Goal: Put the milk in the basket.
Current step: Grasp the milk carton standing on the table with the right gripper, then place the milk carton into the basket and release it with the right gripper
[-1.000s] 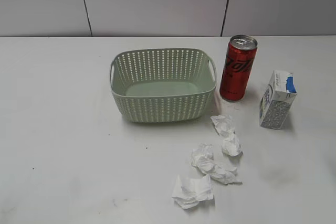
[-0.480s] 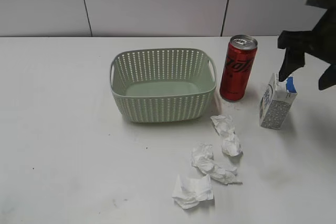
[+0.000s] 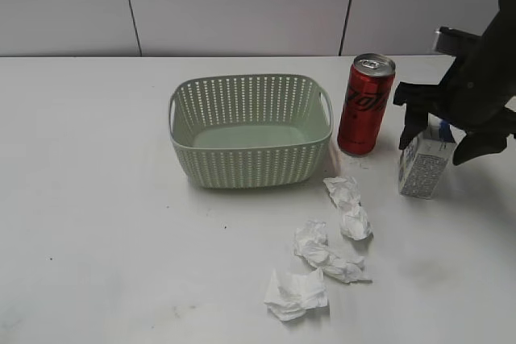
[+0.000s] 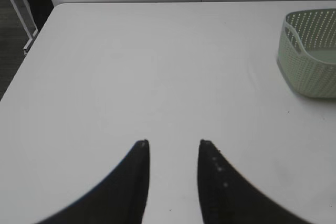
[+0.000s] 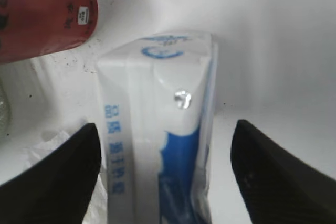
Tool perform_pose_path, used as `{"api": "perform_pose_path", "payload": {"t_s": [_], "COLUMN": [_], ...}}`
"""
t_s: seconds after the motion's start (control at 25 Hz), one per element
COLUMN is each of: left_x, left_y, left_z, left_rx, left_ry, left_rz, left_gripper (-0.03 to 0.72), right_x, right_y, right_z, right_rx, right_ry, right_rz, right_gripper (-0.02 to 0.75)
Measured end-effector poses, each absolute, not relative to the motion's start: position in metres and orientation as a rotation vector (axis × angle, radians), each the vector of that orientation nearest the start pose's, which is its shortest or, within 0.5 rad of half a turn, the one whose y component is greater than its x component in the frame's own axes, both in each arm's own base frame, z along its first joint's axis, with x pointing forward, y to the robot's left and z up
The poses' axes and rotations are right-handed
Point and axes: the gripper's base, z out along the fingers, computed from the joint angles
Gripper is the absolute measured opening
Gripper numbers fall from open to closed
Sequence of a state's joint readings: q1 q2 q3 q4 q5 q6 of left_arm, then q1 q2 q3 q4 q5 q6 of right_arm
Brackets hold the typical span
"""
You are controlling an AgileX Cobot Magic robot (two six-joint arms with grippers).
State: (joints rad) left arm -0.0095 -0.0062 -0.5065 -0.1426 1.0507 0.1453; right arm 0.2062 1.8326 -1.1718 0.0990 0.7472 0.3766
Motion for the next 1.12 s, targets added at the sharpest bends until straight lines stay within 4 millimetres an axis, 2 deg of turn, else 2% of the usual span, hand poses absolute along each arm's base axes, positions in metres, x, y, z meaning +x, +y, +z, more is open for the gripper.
{"api": "perform_pose_path", "payload": {"t_s": [0.12,0.2,0.24,0.36,0.4,0.68,0.8,1.12], "left_x": [-0.007,-0.007,-0.007,-0.007,-0.007,-0.007,-0.007,-0.007], "left_y": [-0.011,-0.011,-0.011,-0.011,-0.011,-0.011,-0.011,-0.011], "left_z": [0.28,0.28,0.28,0.28,0.28,0.28,0.28,0.28], "left_rx": [0.163,0.163,0.163,0.163,0.163,0.163,0.163,0.163], "left_ry": [2.008,2.008,2.008,2.008,2.008,2.008,2.008,2.008], "left_rz": [-0.084,-0.084,-0.084,-0.084,-0.084,-0.084,-0.084,-0.084], "left_gripper": [0.235,0.235,0.235,0.235,0.235,0.235,0.235,0.235], "right_x": [0.348,0.349,0.349,0.349,0.349,0.347,0.341,0.308], "right_y": [0.079,0.08,0.08,0.08,0.08,0.079,0.077,0.067], "right_z": [0.17,0.166,0.165,0.165,0.165,0.168,0.182,0.249], "right_rx": [0.361,0.381,0.386,0.398,0.4,0.396,0.365,0.104], "right_ry": [2.921,2.931,2.932,2.936,2.937,2.946,2.947,2.911], "right_rz": [0.205,0.205,0.205,0.21,0.209,0.203,0.177,0.13], "right_gripper": [0.593,0.566,0.54,0.373,0.345,0.347,0.347,0.346]}}
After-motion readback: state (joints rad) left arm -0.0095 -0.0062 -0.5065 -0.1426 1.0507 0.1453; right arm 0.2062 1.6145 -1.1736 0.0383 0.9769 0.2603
